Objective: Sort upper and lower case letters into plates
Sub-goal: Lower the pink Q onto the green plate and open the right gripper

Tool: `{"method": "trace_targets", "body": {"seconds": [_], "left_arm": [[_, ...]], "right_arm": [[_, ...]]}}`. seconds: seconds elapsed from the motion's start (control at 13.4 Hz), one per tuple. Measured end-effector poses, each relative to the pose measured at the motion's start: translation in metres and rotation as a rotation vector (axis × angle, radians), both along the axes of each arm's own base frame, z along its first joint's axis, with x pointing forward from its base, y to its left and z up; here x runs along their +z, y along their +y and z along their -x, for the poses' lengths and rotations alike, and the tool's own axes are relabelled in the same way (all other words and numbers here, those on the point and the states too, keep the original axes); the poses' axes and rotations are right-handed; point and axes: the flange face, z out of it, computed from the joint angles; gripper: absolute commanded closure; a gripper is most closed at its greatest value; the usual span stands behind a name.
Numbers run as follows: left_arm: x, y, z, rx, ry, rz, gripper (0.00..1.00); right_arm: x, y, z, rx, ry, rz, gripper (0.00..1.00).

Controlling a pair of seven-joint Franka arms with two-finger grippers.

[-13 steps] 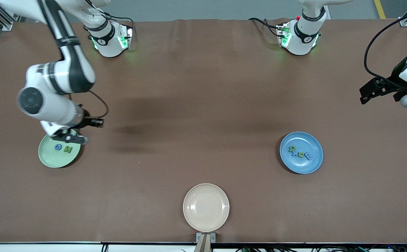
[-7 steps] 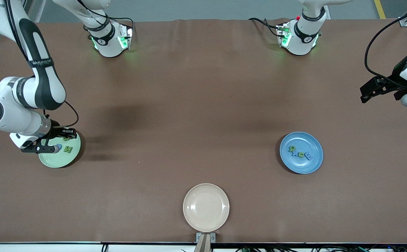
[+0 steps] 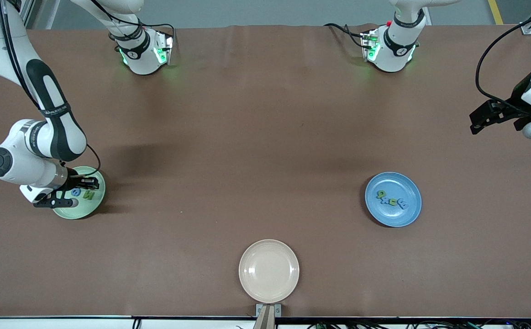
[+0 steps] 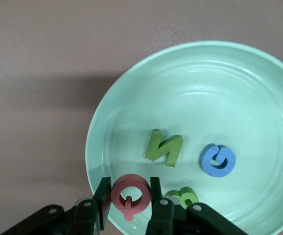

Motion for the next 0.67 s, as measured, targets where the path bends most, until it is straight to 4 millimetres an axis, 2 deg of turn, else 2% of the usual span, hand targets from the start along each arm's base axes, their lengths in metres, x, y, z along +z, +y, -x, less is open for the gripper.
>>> {"method": "trace_targets", "body": {"seconds": [0.15,0.22,0.3,0.37,0.45,0.67], "left_arm": [[0.000,0.000,0.000,0.000,0.000,0.000,0.00],[0.000,0.000,0.000,0.000,0.000,0.000,0.00],[0.000,0.000,0.000,0.000,0.000,0.000,0.00],[0.000,0.000,0.000,0.000,0.000,0.000,0.00],[0.000,0.000,0.000,0.000,0.000,0.000,0.00],[0.000,0.000,0.000,0.000,0.000,0.000,0.00]], "right_arm": [[-0.005,-0.003,0.002,-0.005,0.008,-0.002,0.79],[-0.007,-0.006,0.003,-0.011,0.012,-0.003,0.69],[-0.008,-0.010,0.004,-0.017,0.014,-0.003,0.36],[-0.009,-0.012,0.005,-0.021,0.015,-0.004,0.11],[-0.009,-0.013,0.005,-0.022,0.016,-0.004,0.04],[0.000,-0.009,0.004,-0.018,0.051,-0.012,0.01]]}}
